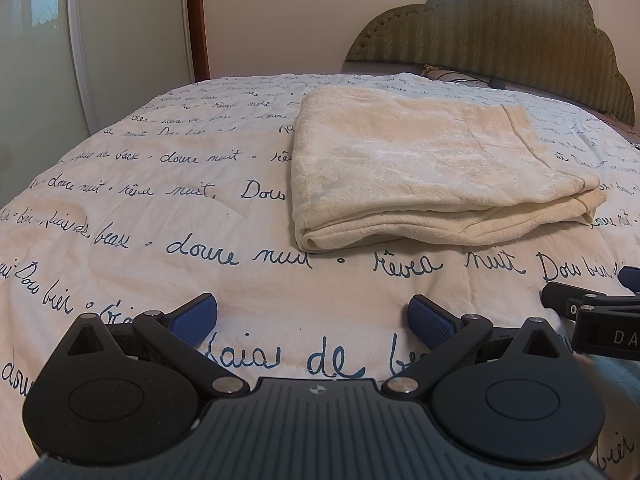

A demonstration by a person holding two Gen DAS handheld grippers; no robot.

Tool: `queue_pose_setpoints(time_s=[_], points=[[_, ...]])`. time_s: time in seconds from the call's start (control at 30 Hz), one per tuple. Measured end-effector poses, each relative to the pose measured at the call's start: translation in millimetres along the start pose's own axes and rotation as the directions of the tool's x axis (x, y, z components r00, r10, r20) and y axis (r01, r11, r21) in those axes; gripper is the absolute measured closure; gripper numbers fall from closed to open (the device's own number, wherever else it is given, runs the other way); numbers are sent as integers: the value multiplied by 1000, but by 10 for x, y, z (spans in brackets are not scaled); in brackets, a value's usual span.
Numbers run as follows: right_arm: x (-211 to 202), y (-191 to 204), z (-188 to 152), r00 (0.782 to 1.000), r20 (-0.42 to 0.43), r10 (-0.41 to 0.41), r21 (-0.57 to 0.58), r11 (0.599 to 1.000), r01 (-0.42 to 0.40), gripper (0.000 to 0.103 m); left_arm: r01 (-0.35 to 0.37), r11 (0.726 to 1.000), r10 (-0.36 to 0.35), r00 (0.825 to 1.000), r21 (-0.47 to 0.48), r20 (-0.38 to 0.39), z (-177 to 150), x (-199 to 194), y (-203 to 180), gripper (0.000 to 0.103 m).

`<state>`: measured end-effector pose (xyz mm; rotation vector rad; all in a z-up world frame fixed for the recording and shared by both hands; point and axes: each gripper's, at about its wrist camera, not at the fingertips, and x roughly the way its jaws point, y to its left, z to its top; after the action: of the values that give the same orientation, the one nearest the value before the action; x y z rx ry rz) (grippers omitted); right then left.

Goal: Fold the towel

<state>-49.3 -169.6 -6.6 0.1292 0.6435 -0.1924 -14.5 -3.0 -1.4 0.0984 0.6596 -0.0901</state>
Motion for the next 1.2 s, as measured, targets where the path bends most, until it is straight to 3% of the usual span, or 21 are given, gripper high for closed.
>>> queue_pose_setpoints(time_s=[1.2], points=[[-1, -4, -1, 1000, 0, 0, 1, 1000, 0, 0, 1, 1000, -1, 1000, -8, -4, -3, 2, -11, 0]])
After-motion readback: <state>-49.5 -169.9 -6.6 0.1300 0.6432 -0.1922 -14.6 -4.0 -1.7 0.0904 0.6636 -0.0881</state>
